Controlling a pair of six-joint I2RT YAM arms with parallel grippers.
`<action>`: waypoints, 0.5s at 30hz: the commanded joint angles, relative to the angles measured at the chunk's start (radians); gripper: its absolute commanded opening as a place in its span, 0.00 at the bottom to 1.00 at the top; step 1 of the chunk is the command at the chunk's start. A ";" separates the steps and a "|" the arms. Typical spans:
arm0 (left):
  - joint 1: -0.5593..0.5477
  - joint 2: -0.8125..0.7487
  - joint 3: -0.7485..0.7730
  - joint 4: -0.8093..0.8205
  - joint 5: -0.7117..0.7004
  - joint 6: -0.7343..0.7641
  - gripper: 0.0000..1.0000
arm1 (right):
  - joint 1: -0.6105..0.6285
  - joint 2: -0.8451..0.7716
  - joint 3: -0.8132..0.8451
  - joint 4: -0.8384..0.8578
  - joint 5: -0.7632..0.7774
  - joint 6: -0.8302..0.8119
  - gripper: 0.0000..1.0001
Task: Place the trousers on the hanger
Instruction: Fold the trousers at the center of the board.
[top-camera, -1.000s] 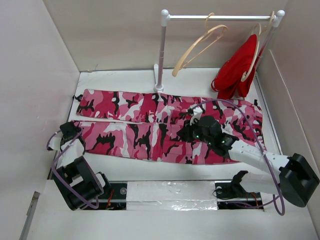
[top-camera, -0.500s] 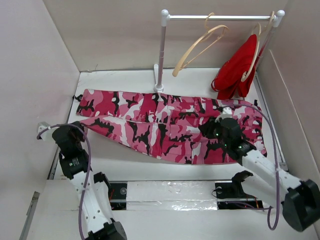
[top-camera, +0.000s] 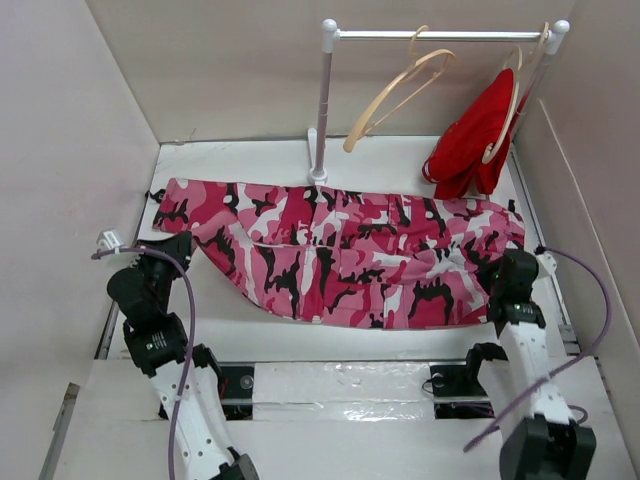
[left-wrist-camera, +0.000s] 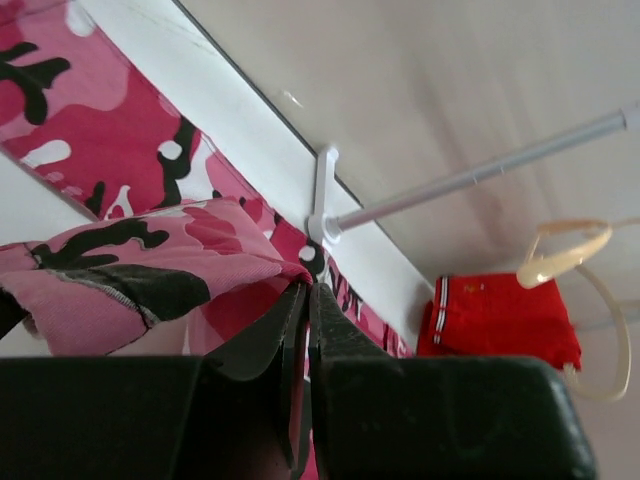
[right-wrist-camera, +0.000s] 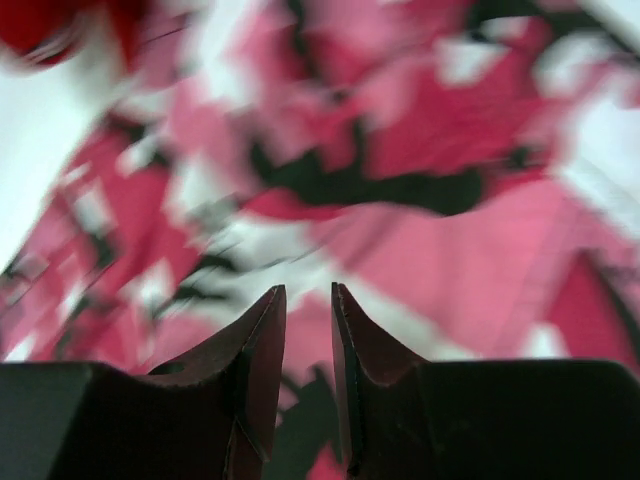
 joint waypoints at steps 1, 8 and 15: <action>0.000 0.048 0.044 0.100 0.134 0.085 0.00 | -0.197 0.156 0.035 0.038 -0.036 -0.015 0.31; -0.023 0.049 0.018 0.105 0.164 0.197 0.00 | -0.365 0.489 0.213 -0.007 -0.118 -0.068 0.26; -0.045 0.123 0.011 0.123 0.180 0.240 0.00 | -0.376 0.807 0.469 -0.138 -0.124 -0.167 0.23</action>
